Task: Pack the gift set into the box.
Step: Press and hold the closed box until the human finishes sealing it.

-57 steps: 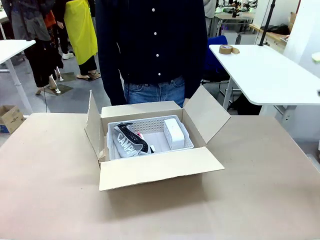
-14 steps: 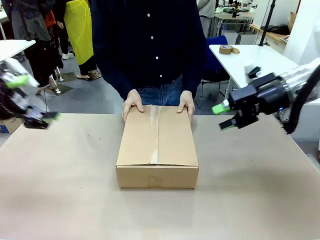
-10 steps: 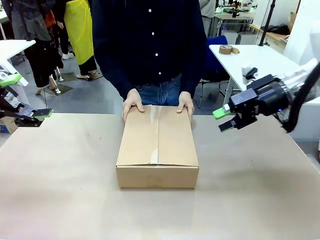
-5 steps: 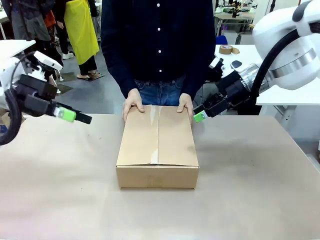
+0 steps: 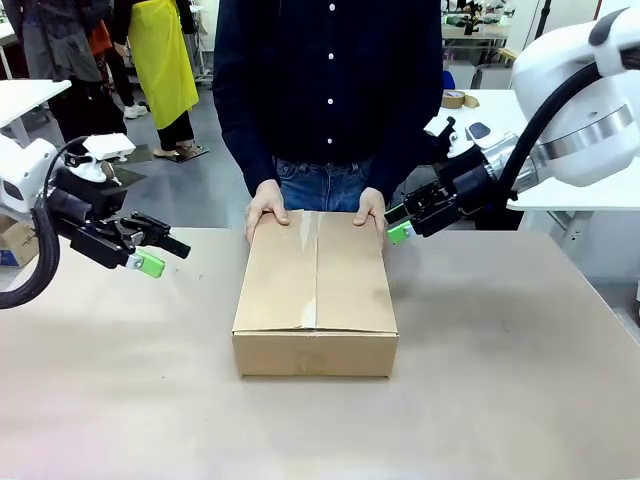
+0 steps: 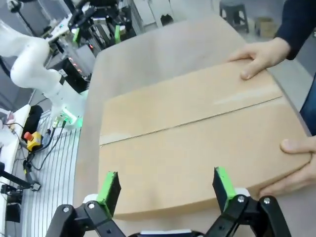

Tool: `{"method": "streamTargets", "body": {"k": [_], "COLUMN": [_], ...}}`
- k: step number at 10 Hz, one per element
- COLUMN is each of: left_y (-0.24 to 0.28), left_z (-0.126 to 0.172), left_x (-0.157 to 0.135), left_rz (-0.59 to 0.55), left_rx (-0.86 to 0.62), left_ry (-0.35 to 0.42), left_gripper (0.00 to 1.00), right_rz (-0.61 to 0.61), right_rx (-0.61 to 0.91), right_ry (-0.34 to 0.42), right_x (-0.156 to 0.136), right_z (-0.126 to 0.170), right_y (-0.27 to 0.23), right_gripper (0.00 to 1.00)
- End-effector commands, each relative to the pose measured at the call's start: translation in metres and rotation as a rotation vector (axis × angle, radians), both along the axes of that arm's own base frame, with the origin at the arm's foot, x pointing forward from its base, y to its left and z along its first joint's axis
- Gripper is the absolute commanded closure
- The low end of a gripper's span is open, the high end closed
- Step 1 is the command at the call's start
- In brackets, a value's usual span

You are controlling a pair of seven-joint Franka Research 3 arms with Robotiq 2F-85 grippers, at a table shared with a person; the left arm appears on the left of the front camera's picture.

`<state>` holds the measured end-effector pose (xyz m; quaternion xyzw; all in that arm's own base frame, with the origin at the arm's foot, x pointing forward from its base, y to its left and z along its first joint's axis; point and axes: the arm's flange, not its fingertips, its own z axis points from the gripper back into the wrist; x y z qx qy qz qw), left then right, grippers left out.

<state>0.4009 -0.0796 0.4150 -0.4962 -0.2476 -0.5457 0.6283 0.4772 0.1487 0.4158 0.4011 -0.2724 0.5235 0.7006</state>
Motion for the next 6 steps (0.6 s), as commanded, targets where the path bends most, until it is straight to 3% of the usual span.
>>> {"method": "streamTargets", "body": {"k": [1, 2, 4, 6], "left_y": [0.0, -0.021, -0.058, -0.095], "left_z": [-0.002, -0.005, -0.003, -0.006], "left_x": [0.004, 0.002, 0.02, 0.038], "left_rz": [0.004, 0.031, 0.012, 0.072], "left_rx": [0.015, 0.144, 0.049, 0.028], "left_ry": [-0.058, -0.284, -0.38, -0.545], "left_gripper": [0.0, 0.0, 0.0, 0.0], "right_rz": [0.131, 0.173, 0.149, 0.139], "right_rx": [0.064, 0.122, 0.143, 0.13], "right_ry": [-0.089, -0.071, -0.175, -0.261], "right_x": [0.015, 0.034, 0.043, 0.038], "right_z": [-0.013, -0.037, -0.066, -0.08], "right_y": [0.017, 0.028, 0.038, 0.05], "right_gripper": [0.0, 0.0, 0.0, 0.0]}}
